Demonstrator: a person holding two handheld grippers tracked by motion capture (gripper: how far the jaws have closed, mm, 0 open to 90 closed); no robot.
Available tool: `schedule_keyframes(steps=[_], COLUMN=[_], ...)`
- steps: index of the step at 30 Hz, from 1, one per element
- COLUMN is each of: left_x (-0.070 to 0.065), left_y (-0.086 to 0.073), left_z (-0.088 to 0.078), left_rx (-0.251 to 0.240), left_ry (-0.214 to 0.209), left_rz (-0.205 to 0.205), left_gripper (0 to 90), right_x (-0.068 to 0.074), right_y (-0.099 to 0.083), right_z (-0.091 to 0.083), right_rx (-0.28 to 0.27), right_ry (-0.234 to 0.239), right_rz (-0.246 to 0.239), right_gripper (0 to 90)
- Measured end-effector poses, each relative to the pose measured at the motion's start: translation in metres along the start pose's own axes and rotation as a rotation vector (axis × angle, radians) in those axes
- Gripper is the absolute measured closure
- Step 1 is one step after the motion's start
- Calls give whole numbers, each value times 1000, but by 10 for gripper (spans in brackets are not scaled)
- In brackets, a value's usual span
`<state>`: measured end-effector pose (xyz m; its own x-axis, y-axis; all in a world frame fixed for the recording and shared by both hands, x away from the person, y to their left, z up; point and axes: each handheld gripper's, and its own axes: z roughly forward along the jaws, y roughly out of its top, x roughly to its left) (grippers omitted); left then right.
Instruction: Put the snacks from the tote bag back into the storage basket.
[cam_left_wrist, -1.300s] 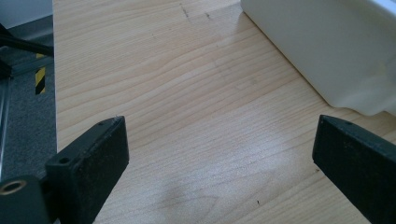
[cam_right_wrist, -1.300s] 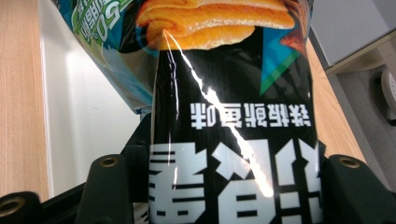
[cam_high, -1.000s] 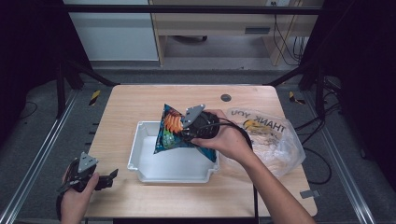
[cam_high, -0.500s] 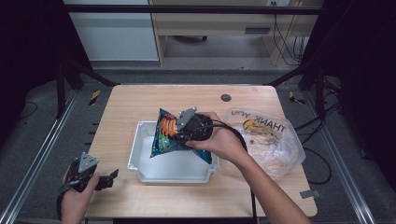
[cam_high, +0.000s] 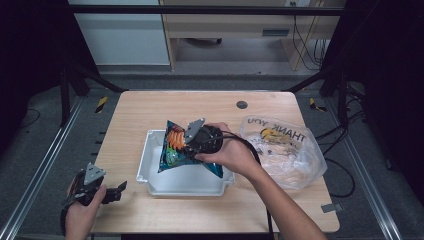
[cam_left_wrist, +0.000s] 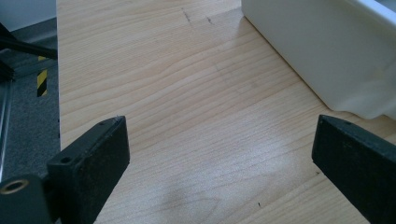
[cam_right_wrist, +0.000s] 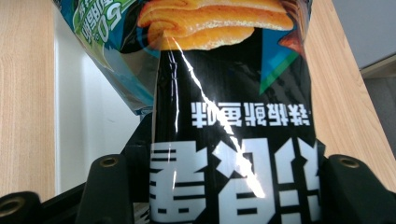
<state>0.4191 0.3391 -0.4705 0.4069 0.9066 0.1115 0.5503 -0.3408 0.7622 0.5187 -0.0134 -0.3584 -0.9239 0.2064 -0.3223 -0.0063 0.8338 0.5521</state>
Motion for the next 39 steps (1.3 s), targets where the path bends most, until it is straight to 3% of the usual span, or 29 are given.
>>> schedule_keyframes(steps=[39], left_x=[0], left_y=[0], left_z=[0], left_rx=[0], left_ry=[-5], left_rz=[1], left_gripper=[39], right_x=[8], right_y=[-2], right_z=[26], right_rx=[17], right_ry=[51], right_rz=[-2], right_gripper=[422])
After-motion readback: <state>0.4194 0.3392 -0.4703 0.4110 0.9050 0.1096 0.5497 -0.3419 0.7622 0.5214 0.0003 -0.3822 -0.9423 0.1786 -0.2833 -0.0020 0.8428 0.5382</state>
